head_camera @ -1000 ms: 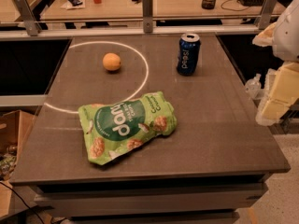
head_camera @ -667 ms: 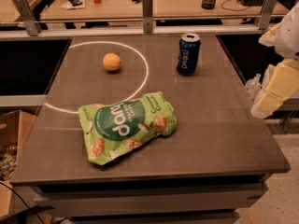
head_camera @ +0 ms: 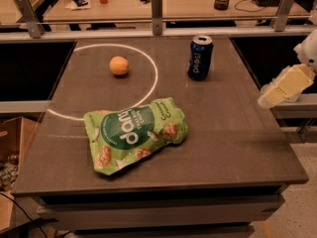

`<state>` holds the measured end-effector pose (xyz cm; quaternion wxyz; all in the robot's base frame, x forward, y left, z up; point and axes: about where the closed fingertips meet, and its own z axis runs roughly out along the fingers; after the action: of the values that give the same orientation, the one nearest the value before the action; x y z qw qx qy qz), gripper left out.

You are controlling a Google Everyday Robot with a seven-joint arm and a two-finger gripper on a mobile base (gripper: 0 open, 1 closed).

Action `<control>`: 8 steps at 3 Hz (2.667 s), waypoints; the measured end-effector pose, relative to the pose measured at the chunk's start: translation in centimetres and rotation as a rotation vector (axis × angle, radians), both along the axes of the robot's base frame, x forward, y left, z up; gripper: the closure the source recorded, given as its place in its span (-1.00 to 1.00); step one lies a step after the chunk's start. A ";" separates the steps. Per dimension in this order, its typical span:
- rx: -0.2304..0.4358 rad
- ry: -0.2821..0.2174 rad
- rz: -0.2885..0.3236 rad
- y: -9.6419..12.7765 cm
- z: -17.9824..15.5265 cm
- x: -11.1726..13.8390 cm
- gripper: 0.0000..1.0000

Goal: Move pepsi can near orange

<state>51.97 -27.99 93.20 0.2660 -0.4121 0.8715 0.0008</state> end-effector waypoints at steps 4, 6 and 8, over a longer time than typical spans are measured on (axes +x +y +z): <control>0.332 -0.228 0.018 0.1 -2.3 11.0 -1.00; 0.373 -0.206 0.032 1.3 -2.1 11.1 -1.00; 0.563 -0.271 0.094 7.8 -2.4 13.4 -1.00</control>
Offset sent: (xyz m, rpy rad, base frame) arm 0.0898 -0.0290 -0.0196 0.3358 -0.2718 -0.1493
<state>65.32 -20.20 90.85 0.4829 -0.3586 0.7736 0.1993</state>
